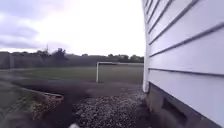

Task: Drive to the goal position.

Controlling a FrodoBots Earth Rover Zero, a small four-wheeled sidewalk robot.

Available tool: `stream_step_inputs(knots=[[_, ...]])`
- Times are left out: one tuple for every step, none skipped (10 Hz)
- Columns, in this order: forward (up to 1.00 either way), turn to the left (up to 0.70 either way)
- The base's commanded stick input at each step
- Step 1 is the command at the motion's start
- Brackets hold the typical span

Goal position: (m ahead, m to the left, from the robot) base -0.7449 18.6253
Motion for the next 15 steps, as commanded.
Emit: stream_step_inputs(knots=[[0.7, 0.0], [0.7, 0.0], [0.7, 0.0], [0.7, 0.05], [0.7, 0.21], [0.7, 0.35], [0.7, 0.35], [0.7, 0.35], [0.7, 0.21], [0.7, 0.05], [0.7, 0.0], [0.7, 0.0], [0.7, 0.0], [0.7, 0.0], [0.7, 0.07]])
